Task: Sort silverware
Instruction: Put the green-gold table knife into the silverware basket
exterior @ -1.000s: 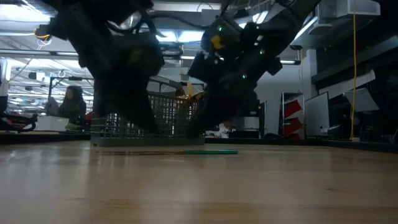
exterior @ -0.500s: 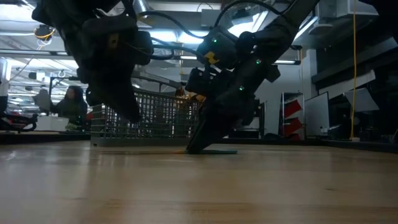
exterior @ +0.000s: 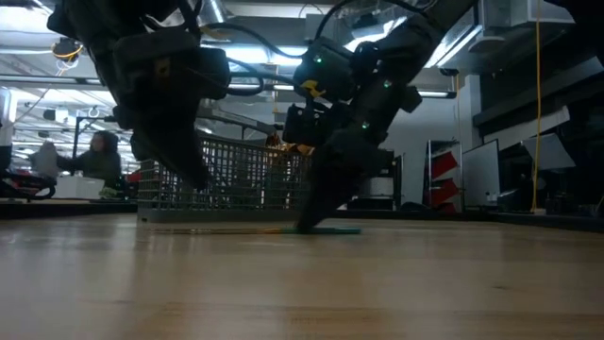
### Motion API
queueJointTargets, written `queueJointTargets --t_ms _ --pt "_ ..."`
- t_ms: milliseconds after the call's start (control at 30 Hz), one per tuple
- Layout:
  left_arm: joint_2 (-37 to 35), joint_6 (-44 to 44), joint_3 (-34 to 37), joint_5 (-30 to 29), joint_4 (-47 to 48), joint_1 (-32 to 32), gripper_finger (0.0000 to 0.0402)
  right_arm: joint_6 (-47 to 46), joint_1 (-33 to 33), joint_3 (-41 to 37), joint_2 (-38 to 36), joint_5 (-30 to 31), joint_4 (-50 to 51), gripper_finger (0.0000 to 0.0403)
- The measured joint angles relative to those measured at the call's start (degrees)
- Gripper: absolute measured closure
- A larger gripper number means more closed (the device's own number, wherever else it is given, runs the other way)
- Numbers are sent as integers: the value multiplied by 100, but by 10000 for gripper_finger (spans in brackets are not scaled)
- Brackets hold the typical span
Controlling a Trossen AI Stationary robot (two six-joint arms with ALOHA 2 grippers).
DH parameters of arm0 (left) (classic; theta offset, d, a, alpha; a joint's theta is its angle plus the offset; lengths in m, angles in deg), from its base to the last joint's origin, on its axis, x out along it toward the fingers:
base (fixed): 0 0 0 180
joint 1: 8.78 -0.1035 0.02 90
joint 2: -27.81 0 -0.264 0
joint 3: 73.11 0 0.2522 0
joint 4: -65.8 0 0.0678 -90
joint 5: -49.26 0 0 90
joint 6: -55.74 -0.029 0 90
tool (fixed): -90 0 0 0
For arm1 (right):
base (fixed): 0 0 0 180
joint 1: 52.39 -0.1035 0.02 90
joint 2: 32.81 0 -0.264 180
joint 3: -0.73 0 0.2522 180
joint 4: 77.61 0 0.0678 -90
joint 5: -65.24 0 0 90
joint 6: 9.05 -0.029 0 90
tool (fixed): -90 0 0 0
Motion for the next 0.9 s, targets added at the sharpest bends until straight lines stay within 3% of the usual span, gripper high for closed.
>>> queueJointTargets --t_ms 267,700,900 --pt "0 -3 -2 2 214 -4 399 -33 0 110 -24 -43 759 360" --pt "0 -303 -2 -5 150 -185 399 -861 0 110 -26 -72 1220 329" --pt "0 -303 -2 -21 131 -426 399 -882 15 119 -23 -333 1233 355"
